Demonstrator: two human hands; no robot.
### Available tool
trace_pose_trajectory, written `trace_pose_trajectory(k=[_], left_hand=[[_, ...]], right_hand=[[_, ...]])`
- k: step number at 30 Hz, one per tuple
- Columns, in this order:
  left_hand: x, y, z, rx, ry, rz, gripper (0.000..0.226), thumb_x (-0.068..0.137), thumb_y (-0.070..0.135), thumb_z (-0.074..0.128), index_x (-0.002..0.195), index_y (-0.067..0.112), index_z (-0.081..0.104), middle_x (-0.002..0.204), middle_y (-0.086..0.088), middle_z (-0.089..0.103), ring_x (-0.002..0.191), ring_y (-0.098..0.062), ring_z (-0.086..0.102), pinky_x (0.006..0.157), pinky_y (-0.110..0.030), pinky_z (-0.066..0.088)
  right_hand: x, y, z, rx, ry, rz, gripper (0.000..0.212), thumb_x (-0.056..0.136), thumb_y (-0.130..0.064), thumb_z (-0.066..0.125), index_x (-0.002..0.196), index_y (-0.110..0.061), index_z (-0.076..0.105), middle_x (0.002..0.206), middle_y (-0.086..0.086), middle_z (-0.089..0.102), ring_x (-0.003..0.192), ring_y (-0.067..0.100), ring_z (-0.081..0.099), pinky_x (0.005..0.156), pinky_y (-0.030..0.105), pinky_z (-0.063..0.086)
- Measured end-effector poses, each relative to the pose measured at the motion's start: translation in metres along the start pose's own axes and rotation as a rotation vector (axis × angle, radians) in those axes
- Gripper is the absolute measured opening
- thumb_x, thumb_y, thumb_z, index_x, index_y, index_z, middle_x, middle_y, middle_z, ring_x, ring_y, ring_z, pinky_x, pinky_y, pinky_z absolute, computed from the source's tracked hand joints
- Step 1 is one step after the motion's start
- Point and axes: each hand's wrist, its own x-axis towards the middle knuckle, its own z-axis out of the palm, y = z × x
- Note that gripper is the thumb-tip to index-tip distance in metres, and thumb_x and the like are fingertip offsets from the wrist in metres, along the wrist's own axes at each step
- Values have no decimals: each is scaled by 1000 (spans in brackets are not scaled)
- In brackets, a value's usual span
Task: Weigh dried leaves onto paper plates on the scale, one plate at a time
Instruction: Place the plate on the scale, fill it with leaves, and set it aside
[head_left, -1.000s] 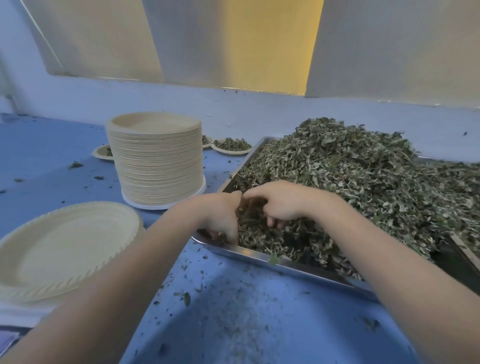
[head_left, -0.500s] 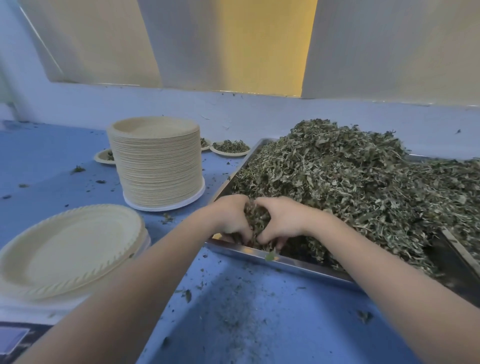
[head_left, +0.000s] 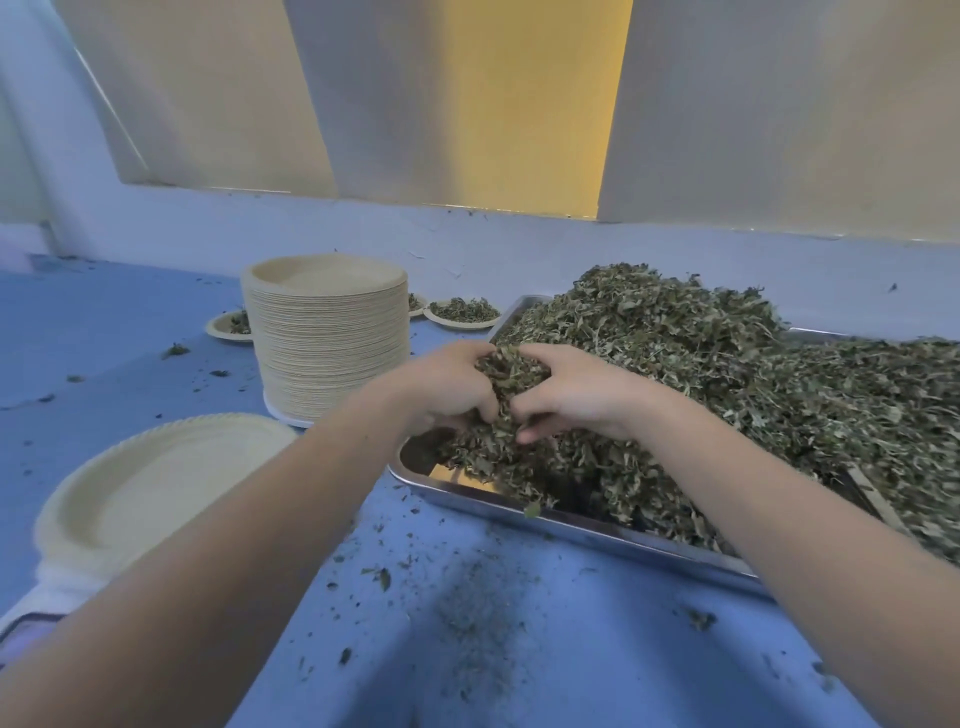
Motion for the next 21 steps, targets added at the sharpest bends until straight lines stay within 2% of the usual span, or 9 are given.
trace_pose_trajectory(k=[2,4,6,8,10,14,16,18,21], left_hand=[[-14,4,-18,-11,32,20,49,77,-21,51,112,12,58,94,-14,63,86,-25,63,67,-30,57],[-32,4,-41,0,69,25,48,76,-23,50,110,9,59,94,-20,62,85,-28,62,64,-30,55],[-54,-1,-68,12,107,15,47,76,-23,50,106,12,61,95,-18,63,88,-29,62,66,-30,55],[-77,-11,-96,19,131,-2,47,76,-22,50,102,14,62,90,-13,65,82,-23,64,63,-28,56],[-100,-23,-122,16,167,-37,42,76,-22,50,97,13,62,81,-10,66,70,-19,65,58,-24,57],[-134,-50,-154,18,236,-119,37,78,-18,54,98,13,60,81,-10,66,70,-18,66,61,-23,58],[-142,-64,-159,71,221,-152,43,79,-13,59,111,14,58,91,-9,67,74,-17,66,65,-25,58],[-146,-78,-162,196,197,-191,65,79,-3,68,136,19,43,117,-8,60,90,-18,64,73,-27,57],[-151,-90,-170,326,184,-170,84,80,9,71,147,31,25,138,1,46,102,-17,61,84,-31,53]], right_hand=[[1,-22,10,-10,-64,-35,57,79,14,59,121,-21,45,101,13,62,63,14,68,61,25,58],[6,-42,27,-25,-114,-58,51,79,13,60,112,-22,45,102,13,60,65,14,68,63,25,58],[13,-61,52,-39,-159,-101,49,80,13,59,112,-22,48,103,12,60,69,14,66,66,27,59],[21,-78,83,-63,-227,-152,45,80,13,59,119,-10,55,102,11,61,73,14,65,71,29,60],[29,-93,114,-83,-285,-175,45,82,12,57,123,-6,56,96,12,61,72,15,65,72,30,60],[43,-106,167,-153,-374,-192,40,82,12,57,120,1,54,94,14,59,74,19,64,72,29,59],[48,-102,181,-239,-380,-167,46,79,12,61,123,-2,54,96,16,61,79,23,65,76,36,59],[53,-98,184,-386,-382,-122,61,76,10,68,131,-10,49,107,18,64,84,29,68,78,43,58],[56,-98,178,-559,-435,-76,80,75,-1,76,141,-26,39,120,16,57,85,29,69,65,34,60]])
